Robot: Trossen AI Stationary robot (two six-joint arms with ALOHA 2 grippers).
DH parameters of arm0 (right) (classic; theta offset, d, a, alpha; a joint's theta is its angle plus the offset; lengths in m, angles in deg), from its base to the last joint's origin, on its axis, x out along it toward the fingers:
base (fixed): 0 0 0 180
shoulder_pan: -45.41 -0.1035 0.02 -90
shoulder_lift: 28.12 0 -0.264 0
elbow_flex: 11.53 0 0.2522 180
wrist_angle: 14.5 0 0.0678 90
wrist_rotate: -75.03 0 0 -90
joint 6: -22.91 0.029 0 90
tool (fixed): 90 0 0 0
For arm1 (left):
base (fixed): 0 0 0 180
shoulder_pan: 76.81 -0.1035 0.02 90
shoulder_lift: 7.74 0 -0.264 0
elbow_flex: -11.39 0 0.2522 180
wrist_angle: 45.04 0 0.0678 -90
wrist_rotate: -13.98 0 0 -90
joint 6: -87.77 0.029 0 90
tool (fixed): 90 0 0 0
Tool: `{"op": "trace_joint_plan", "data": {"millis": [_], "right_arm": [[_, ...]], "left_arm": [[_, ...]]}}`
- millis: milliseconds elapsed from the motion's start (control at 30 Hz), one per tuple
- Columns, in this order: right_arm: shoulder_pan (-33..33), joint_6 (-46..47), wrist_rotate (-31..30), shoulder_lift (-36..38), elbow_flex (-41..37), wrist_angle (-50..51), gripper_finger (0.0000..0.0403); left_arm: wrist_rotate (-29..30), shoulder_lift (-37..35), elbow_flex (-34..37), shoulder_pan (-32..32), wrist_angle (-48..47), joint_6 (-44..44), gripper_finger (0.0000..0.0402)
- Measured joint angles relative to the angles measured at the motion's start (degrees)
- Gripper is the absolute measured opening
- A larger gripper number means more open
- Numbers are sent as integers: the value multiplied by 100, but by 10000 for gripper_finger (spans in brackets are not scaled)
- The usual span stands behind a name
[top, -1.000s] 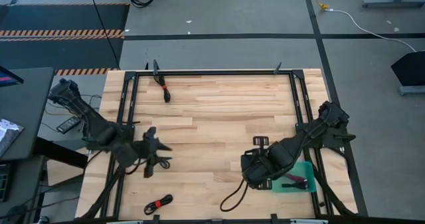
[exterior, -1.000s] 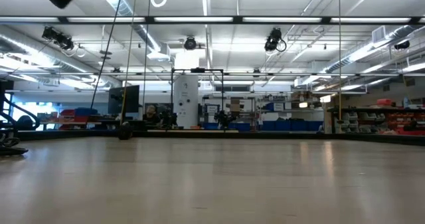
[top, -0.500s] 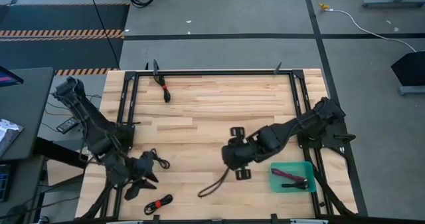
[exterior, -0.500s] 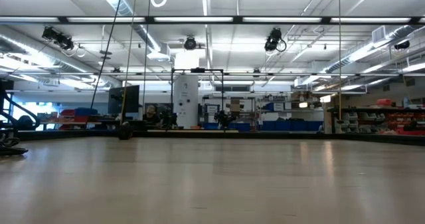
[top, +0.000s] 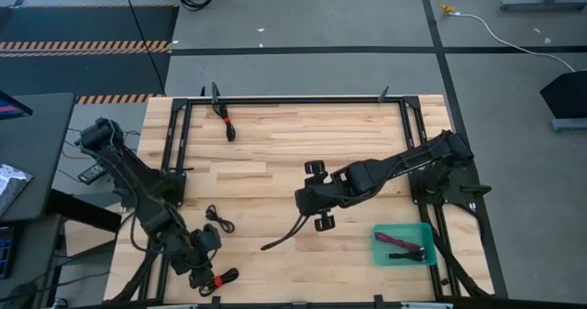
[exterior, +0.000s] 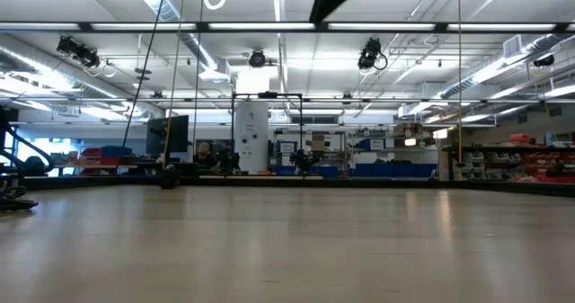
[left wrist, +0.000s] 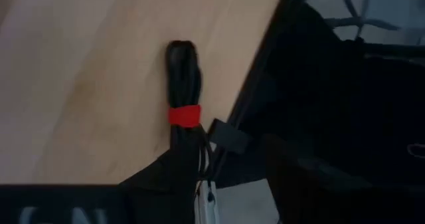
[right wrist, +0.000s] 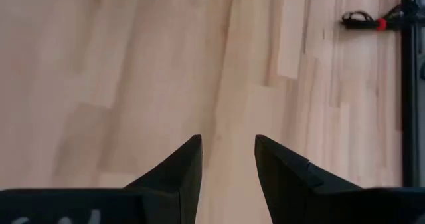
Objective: Pick and place USB-C Cables
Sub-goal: Put the black charger cable into the green bin
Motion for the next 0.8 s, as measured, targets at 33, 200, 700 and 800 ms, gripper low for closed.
{"op": "trace_joint_plan", "data": {"millis": [33,200,700,800], "right_arm": [[47,-42,-14,0,-87,-11,145],[264,77,-32,0,-571,-47,145],[610,904,-159,0,-1803,-334,145],[605,999,-159,13,-1806,-291,145]], "left_arm": [[-9,41,0,-37,-15,-93,185],[-114,292,0,-232,52,-242,234],[-562,1746,-75,-160,769,-231,260],[-561,1972,-170,-114,899,-176,260]]}}
